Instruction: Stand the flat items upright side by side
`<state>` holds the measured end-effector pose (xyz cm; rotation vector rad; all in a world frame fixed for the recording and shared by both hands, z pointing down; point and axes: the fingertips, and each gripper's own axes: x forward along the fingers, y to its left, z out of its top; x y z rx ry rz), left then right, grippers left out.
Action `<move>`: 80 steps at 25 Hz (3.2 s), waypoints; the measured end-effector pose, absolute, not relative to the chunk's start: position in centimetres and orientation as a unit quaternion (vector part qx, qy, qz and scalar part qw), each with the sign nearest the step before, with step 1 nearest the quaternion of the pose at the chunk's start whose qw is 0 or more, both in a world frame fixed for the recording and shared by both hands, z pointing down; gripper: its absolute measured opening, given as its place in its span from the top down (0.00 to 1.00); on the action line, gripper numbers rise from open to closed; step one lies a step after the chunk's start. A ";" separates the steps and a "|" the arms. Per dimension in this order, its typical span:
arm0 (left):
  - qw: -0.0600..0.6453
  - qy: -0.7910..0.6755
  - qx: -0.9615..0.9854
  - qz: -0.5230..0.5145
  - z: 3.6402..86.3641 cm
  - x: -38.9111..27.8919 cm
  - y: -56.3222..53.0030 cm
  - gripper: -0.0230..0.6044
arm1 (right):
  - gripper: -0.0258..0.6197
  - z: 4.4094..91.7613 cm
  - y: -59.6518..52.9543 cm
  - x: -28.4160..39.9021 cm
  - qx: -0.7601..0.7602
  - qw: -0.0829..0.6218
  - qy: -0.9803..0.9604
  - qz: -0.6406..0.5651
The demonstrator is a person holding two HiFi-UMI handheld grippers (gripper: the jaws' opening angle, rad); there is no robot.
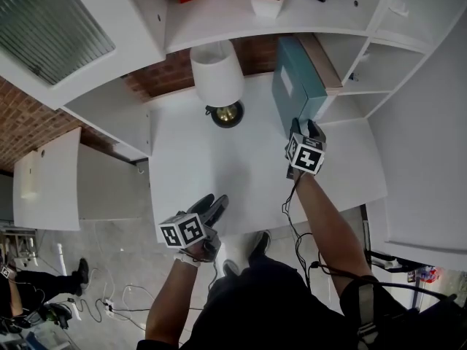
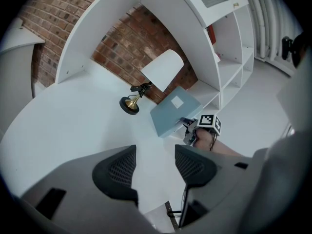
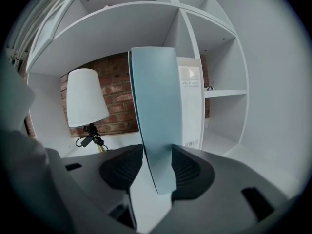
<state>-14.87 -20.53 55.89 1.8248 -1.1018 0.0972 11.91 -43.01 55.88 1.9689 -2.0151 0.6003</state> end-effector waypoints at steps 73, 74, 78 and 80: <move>-0.041 -0.623 0.781 0.025 27.0 -22.6 -2.4 0.86 | 0.96 26.2 -6.6 -3.0 0.470 -0.053 -0.878 -0.069; -0.042 -0.623 0.780 0.026 26.9 -22.2 -2.4 0.86 | 0.96 26.3 -6.6 -2.7 0.469 -0.054 -0.879 -0.068; -0.046 -0.627 0.777 0.029 26.7 -20.9 -2.5 0.86 | 0.96 26.3 -6.9 -1.5 0.463 -0.059 -0.882 -0.068; -0.046 -0.629 0.776 0.030 26.8 -20.3 -2.6 0.86 | 0.96 26.3 -7.1 -0.9 0.461 -0.061 -0.882 -0.071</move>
